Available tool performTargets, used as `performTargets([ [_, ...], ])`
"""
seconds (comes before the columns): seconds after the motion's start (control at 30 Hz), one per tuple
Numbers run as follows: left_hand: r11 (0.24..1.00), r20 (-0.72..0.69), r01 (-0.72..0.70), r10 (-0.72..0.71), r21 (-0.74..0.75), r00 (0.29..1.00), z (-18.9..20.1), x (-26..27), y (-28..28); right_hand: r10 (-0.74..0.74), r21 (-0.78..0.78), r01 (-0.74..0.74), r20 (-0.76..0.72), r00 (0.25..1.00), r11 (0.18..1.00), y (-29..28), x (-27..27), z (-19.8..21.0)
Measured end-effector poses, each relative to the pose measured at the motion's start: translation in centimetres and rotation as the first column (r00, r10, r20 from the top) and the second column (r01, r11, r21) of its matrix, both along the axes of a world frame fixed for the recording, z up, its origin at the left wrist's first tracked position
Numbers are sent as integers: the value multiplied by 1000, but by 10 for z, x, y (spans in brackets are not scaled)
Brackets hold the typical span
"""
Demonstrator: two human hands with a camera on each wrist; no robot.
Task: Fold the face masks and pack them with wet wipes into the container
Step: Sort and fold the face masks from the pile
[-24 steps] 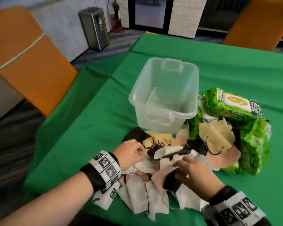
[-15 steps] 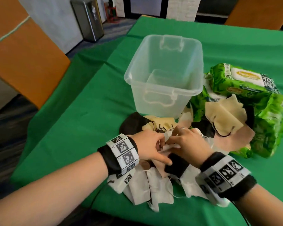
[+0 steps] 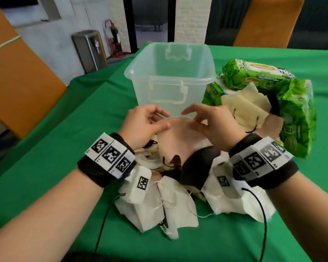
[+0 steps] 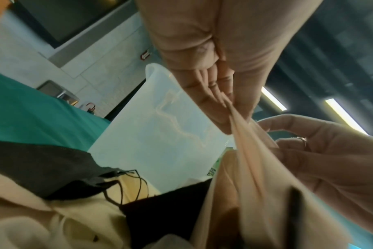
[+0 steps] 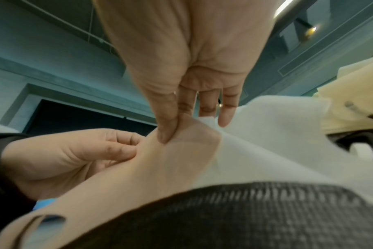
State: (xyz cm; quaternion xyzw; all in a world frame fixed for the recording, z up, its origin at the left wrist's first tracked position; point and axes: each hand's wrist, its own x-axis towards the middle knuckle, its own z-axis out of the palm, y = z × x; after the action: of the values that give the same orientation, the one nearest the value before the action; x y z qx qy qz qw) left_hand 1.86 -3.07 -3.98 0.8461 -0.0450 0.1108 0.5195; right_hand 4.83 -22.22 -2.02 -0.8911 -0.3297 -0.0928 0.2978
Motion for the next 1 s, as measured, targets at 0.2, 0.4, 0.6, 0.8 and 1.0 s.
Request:
performTargets([
  [0.2, 997, 198, -58, 49, 41, 979, -1, -31, -6, -15, 197, 24, -46, 999, 980, 0, -22, 11],
  [0.4, 996, 177, -71, 80, -53, 981, 0, -42, -12, -67, 179, 81, -83, 994, 981, 1, -28, 5],
  [0.6, 997, 165, 41, -30, -65, 986, -3, -33, 0, -68, 220, 60, 29, 997, 974, 11, -11, 8],
  [0.8, 1000, 177, 21, -19, -10, 984, 8, -11, 24, -30, 242, 5, 100, 995, 970, 28, 9, 2],
  [1.0, 968, 187, -11, -37, 251, 982, 22, 23, 24, -55, 342, 24, 81, 995, 939, 29, 33, -5],
])
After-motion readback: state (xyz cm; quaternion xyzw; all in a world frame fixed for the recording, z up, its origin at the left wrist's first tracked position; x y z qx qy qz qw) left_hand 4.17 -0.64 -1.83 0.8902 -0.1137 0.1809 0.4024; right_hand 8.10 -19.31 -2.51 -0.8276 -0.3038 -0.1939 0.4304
